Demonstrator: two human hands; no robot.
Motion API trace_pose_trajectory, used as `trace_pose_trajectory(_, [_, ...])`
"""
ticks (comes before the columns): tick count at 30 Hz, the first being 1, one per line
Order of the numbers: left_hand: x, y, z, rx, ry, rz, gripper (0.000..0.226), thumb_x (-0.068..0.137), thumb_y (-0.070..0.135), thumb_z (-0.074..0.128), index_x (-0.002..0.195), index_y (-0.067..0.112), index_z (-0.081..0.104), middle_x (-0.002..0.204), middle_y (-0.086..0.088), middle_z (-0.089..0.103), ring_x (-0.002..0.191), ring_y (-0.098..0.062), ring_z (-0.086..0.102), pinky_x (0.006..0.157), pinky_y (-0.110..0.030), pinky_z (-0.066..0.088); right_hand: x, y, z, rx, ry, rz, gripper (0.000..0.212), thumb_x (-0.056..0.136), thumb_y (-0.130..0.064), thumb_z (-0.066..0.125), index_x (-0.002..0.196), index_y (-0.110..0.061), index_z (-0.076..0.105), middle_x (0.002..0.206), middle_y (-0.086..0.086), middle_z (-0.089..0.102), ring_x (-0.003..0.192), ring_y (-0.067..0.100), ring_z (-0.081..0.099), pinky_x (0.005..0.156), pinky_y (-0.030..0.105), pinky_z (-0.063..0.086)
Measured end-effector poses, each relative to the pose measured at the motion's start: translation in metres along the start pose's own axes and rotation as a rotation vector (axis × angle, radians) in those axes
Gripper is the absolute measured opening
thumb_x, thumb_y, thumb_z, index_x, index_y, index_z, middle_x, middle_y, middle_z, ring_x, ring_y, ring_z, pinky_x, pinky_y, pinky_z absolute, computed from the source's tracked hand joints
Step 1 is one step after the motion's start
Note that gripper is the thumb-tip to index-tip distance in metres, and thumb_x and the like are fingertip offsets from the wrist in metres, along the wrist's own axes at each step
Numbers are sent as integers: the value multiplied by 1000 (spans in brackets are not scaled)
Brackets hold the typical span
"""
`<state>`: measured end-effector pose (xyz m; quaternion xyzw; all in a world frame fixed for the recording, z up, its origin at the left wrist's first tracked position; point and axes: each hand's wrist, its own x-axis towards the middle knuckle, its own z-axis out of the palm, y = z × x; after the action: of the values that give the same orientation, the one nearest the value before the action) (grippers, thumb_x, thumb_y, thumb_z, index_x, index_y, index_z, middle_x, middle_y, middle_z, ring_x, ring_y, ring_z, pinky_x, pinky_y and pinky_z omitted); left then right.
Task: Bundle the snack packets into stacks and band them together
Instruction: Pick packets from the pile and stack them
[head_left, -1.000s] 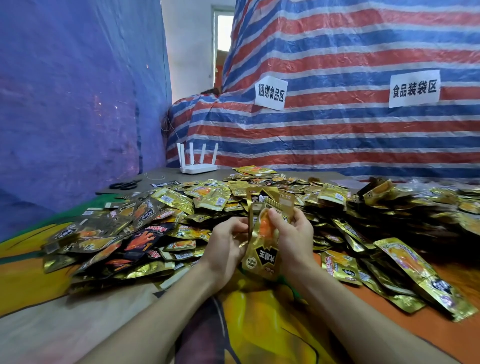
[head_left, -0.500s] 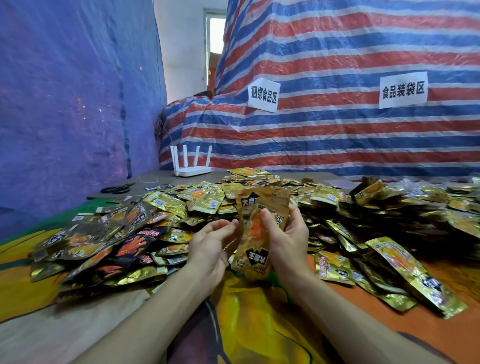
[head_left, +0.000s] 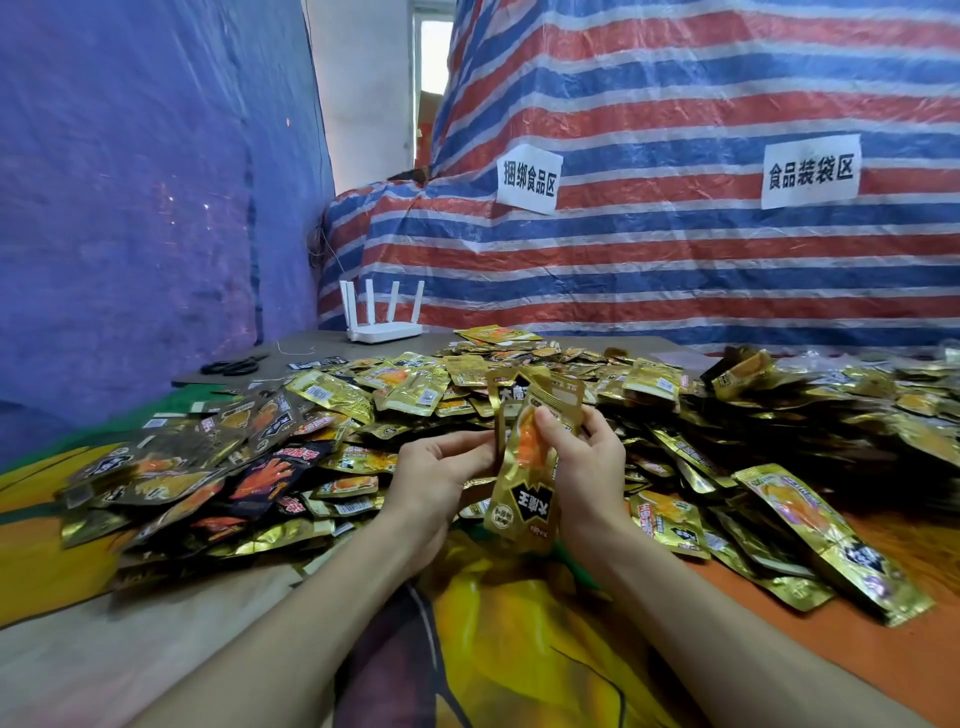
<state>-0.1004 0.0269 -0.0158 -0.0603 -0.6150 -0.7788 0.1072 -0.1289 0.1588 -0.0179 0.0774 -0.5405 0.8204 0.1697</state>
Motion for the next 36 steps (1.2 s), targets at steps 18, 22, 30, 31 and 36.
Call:
trace_pose_trajectory(18, [-8,-24,15,358,-118,66,78,95,-3,54,150,33,12,112,14,62,92,2,68,72,-16,54,-12,12,7,-194,-176,-123,35,79,-50,72,97,-20,72,90,0,77,84,17,74,73,29,60])
trace_pose_trajectory(22, [-3,-22,16,295,-24,92,59,93,-2,59,131,30,29,112,4,61,95,-3,64,67,-12,51,-9,12,8,-185,-147,-122,44,79,-60,63,100,-22,70,90,-2,76,83,13,74,68,24,58])
trace_pose_trajectory(30, [-4,-20,13,426,-109,173,46,82,7,81,117,17,53,106,1,71,99,-11,69,84,-23,56,-5,3,10,-86,-94,75,47,99,-49,53,99,-9,76,91,9,78,88,24,76,76,35,61])
trace_pose_trajectory(31, [-4,-17,10,385,-139,190,46,76,4,85,112,16,60,99,2,74,92,-9,71,78,-20,56,-5,0,9,-77,-114,131,49,100,-49,52,98,-7,77,94,11,78,92,27,75,83,40,61])
trace_pose_trajectory(36, [-8,-14,9,315,-214,159,37,58,13,74,94,9,71,85,-7,76,80,-22,72,72,-33,59,-8,-15,8,-3,-239,352,42,95,-41,46,93,-8,73,90,10,73,83,22,69,82,35,55])
